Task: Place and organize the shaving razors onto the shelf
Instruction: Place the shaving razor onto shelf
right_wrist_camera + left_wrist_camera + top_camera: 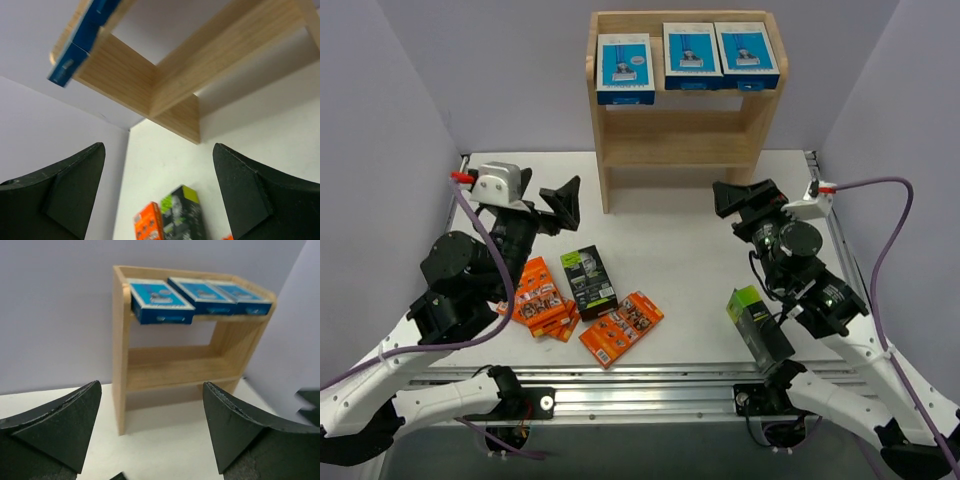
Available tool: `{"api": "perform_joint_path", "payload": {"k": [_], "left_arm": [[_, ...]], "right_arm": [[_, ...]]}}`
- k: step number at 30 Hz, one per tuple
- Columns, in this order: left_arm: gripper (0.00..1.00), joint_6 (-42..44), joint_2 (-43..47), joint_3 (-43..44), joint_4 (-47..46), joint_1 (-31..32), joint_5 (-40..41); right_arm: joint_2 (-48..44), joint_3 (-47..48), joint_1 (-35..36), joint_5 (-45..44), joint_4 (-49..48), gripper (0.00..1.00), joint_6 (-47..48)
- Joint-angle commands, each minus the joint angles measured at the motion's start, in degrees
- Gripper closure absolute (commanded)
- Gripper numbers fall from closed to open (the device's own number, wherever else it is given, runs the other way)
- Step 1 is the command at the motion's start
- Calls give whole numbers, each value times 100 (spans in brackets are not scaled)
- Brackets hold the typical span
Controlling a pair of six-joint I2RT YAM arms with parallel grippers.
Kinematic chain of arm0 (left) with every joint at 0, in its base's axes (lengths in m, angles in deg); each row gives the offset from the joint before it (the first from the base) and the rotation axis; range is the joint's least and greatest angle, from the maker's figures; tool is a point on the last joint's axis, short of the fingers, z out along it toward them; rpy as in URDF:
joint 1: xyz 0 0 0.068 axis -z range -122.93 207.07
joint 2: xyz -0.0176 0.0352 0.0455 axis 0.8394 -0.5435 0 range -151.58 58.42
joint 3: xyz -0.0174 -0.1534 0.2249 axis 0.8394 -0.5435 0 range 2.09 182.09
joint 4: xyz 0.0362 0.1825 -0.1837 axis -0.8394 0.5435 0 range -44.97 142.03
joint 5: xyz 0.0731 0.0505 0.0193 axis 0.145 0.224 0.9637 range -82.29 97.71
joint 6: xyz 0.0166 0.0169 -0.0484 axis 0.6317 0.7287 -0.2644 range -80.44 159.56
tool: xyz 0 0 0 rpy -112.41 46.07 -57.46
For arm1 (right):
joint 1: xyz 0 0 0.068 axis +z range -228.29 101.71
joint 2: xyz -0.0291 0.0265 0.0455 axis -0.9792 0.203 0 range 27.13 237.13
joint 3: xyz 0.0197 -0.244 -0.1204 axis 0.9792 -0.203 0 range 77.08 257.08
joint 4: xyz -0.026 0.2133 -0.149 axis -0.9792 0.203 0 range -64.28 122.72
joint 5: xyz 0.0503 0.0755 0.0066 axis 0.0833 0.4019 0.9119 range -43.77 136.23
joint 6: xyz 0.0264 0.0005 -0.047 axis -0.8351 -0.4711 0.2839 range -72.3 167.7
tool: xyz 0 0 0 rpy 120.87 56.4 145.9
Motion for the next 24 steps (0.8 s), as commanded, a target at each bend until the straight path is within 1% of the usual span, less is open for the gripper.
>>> {"api": "perform_joint_path", "payload": {"k": [1, 2, 3, 4, 5, 6, 7, 9, 10, 11, 13, 14, 18, 24], "left_arm": [[9, -1865, -486, 939, 1119, -387, -1035], [9, -2399, -574, 1281, 1259, -501, -1210], [9, -2665, -706, 1380, 1243, -746, -1621], [9, -3198, -768, 1451, 1200, -879, -1817], [9, -3491, -821, 1530, 1086, -1019, -2019], [9, -3772, -952, 1548, 998, -1177, -2517], [10, -4349, -1031, 1557, 910, -1527, -2783], [12, -4906, -1303, 1522, 629, -1863, -3275], [13, -5170, -1409, 1478, 498, -2169, -3704], [15, -5686, -1497, 1426, 261, -2311, -3882], [18, -6277, -1813, 1294, -12, -2618, -4373], [19, -6367, -1910, 1293, -301, -2672, -4480], [21, -6579, -2428, 1425, -505, -2796, -4666], [21, -6772, -2745, 1645, -681, -2919, -4605]], "right_arm": [[-511, -481, -60, 53, 496, 17, 136], [-635, -725, -60, 89, 542, 18, 101], [-732, -858, -69, 185, 586, 19, -4], [-951, -982, -78, 264, 569, 23, -57], [-1057, -1192, -78, 334, 569, 24, -92], [-1146, -1281, -86, 405, 569, 26, -154], [-1294, -1351, -87, 536, 586, 30, -172], [-1392, -1509, -87, 668, 656, 34, -198], [-1462, -1545, -87, 721, 709, 36, -190], [-1498, -1563, -87, 809, 744, 37, -189], [-1577, -1589, -95, 845, 858, 39, -155], [-1612, -1589, -95, 854, 885, 40, -137], [-1770, -1616, -95, 888, 1086, 40, -75], [-1990, -1747, -104, 898, 1297, 41, -128]]}}
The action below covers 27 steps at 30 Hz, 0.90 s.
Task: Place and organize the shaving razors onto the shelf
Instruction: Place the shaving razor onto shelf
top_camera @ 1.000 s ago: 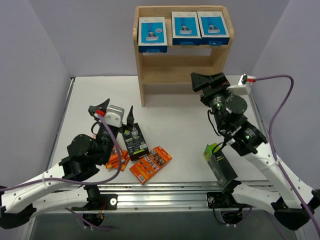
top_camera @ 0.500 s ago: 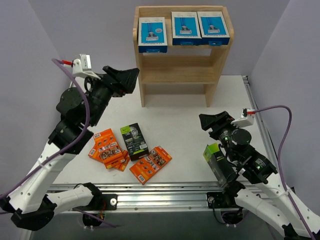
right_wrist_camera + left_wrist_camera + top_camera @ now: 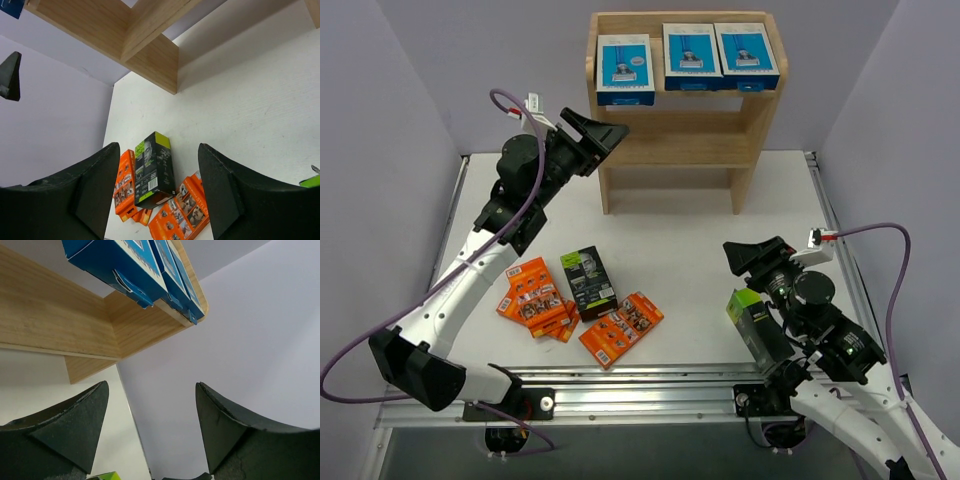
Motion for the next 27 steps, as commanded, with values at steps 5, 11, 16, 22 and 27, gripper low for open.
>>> {"api": "perform_joint_path", "payload": {"k": [5, 11, 16, 22, 27], "left_arm": [[21, -546, -165, 360, -881, -152, -170], [22, -749, -543, 579, -1110, -240, -258], [25, -748, -719, 773, -1093, -240, -91], [29, -582, -877, 940, -987, -249, 85], [31, -520, -1026, 1089, -943, -249, 182]], "right_arm": [[-240, -259, -39, 113, 190, 44, -115], [-381, -374, -39, 236, 278, 50, -212], [-530, -505, -39, 228, 366, 57, -230], [-811, -743, -47, 245, 366, 60, -441], [-1005, -937, -39, 228, 366, 63, -458]]}}
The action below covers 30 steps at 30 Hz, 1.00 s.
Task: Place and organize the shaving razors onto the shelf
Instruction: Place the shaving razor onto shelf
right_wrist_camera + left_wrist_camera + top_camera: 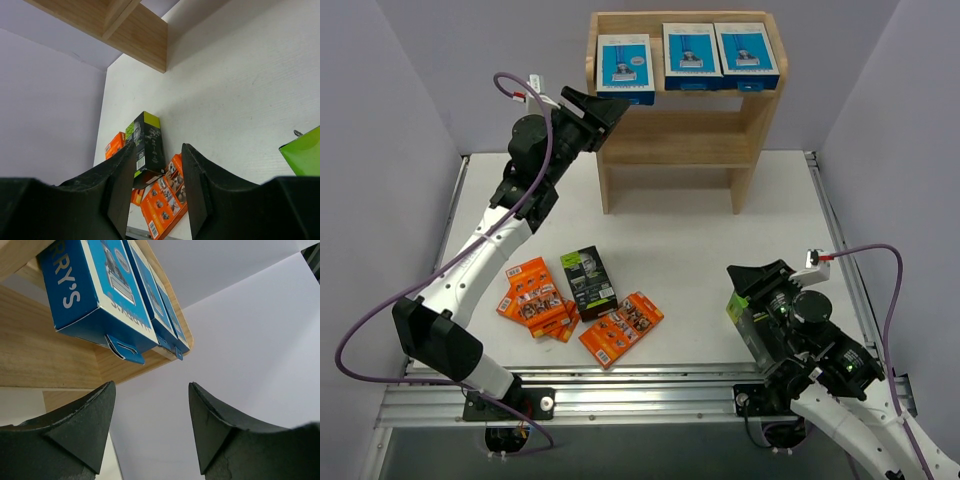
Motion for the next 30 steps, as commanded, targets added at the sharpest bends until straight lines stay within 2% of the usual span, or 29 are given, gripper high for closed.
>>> {"api": "perform_joint_path", "payload": {"k": [1, 15, 30], "left_arm": [[31, 112, -74, 392, -174, -41, 136], [38, 243, -302, 515, -60, -94, 224], [43, 173, -575, 700, -200, -94, 224]], "right_arm": [[-78, -62, -36, 2, -43, 63, -69], [-377, -317, -28, -15, -113, 66, -78], [-271, -379, -36, 20, -298, 68, 36]]}}
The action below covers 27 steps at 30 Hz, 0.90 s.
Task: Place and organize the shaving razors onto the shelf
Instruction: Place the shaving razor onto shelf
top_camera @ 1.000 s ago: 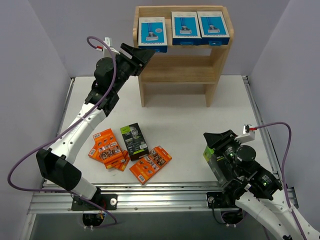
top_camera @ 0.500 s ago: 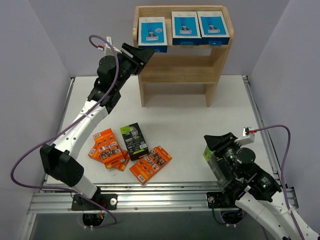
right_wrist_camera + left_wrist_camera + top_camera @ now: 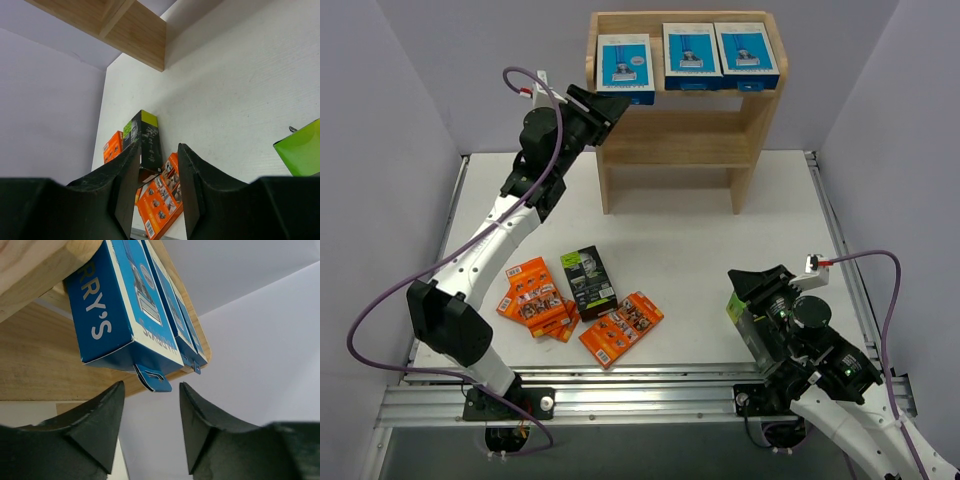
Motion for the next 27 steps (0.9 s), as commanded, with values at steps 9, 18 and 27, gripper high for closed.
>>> {"api": "perform_joint_path", "payload": {"k": [9, 18, 27], "left_arm": [[62, -26, -97, 313, -290, -70, 34], [66, 9, -176, 489, -211, -88, 34], [73, 27, -343, 665, -246, -88, 34]], "right_arm": [[17, -79, -36, -105, -212, 70, 67], [-45, -80, -36, -246, -124, 72, 41], [-194, -36, -28, -483, 69, 72, 41]]}}
